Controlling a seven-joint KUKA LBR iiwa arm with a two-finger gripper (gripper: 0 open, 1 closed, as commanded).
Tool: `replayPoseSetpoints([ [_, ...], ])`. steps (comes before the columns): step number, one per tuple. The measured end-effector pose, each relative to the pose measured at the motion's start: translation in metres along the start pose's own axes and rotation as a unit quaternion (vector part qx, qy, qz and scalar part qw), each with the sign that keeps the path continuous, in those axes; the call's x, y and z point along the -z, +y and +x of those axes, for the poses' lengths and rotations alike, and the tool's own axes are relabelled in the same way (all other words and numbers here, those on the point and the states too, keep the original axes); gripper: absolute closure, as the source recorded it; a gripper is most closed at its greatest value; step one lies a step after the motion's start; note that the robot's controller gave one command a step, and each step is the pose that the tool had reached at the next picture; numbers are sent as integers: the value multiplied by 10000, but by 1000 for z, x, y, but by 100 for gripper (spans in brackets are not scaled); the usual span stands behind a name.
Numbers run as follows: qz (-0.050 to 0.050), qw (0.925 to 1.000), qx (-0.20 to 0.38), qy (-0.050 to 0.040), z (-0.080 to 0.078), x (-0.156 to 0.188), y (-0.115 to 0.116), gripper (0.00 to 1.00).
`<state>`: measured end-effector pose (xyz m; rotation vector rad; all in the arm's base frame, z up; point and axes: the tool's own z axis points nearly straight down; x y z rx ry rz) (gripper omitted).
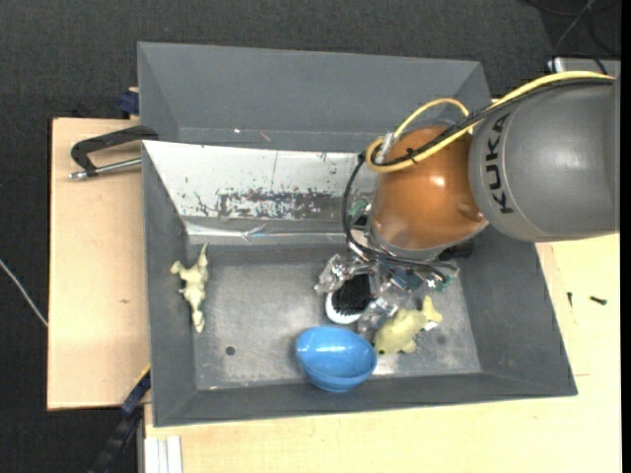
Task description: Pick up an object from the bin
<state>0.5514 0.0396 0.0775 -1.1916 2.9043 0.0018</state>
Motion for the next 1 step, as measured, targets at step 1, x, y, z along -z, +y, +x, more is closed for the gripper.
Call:
replayPoseSetpoints([
  [1,33,10000,-40,-37,21,165,33,100],
])
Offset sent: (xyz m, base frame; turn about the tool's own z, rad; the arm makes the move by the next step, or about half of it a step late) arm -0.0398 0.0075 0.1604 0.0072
